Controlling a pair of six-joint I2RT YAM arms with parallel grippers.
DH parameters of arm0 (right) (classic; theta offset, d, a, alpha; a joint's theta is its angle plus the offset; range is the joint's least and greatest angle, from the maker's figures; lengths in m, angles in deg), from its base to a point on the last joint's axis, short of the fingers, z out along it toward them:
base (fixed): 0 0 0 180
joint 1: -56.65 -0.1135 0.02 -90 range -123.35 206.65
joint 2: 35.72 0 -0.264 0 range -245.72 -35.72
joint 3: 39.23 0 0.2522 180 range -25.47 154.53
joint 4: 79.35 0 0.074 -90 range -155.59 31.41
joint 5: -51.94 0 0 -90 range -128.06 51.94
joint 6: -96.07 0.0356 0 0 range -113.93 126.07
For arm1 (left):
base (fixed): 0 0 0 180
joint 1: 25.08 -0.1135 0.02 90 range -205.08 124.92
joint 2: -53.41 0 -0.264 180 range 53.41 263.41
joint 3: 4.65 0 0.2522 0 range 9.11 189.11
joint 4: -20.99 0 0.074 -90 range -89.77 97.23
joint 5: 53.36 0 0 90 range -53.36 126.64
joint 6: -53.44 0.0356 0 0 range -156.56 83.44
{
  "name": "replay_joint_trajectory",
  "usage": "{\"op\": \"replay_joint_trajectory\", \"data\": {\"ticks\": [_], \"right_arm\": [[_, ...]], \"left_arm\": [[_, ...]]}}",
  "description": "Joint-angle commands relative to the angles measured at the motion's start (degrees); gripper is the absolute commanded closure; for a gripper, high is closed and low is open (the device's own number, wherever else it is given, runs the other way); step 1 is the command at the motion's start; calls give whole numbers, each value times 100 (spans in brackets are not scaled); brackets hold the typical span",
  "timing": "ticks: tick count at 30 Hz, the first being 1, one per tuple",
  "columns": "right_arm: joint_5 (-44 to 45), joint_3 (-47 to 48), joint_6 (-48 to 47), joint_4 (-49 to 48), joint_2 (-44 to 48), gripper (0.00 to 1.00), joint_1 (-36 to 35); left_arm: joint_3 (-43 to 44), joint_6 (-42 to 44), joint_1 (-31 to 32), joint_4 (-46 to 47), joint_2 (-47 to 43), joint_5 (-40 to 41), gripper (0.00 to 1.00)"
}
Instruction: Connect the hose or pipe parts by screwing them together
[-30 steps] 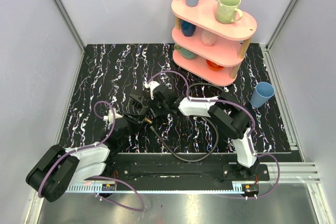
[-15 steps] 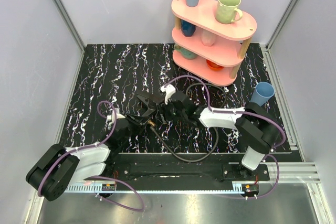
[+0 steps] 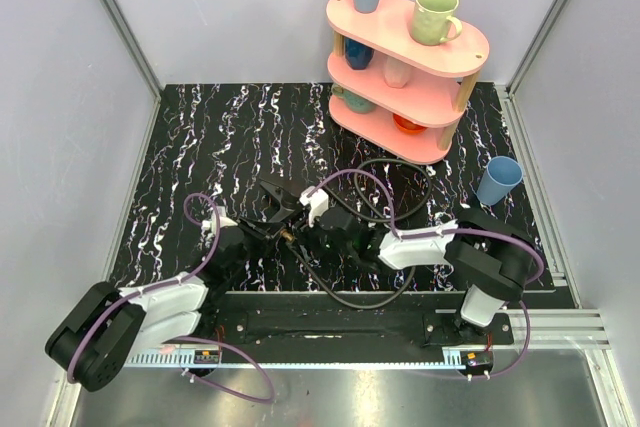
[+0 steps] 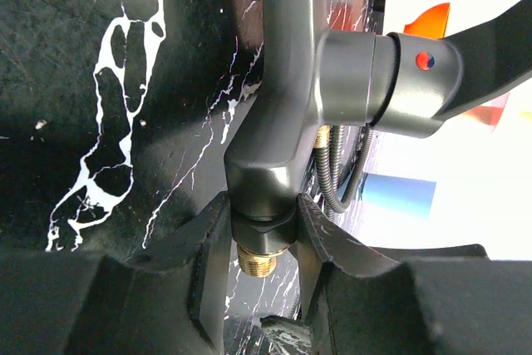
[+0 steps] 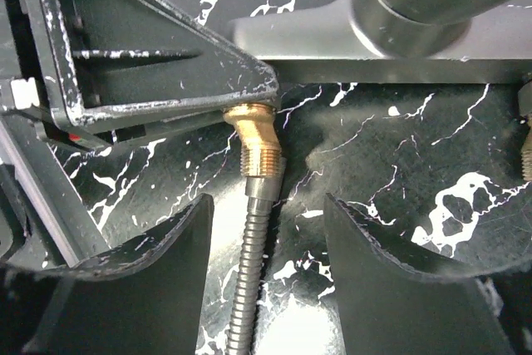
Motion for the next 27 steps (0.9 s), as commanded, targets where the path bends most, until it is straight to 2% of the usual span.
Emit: {"op": "replay_joint_trajectory", "data": {"ticks": [1,12,17,20,21,25,27], "right_arm": [[593,41,177,-512,-223,38,-161],[910,524,265,-415,-970,43,-495],[1155,726,203,-345,-1269,51,-644],[1348,666,168,-415,-1270,65,-715],[1376,631,168,-450,-1217,75,-724],[1437,306,107,-713,-901,92,-732],[1464,130,-25,-740,-673,98,-732]], "left_arm": [[72,316,18,69,-332,308,100],[195,430,18,112,-218,265,100],[187,421,18,200,-130,194,100],[169,395,18,261,-69,177,100],[169,378,18,288,-17,168,100],[204,377,18,358,72,97,100],[195,360,18,385,81,54,100]]}}
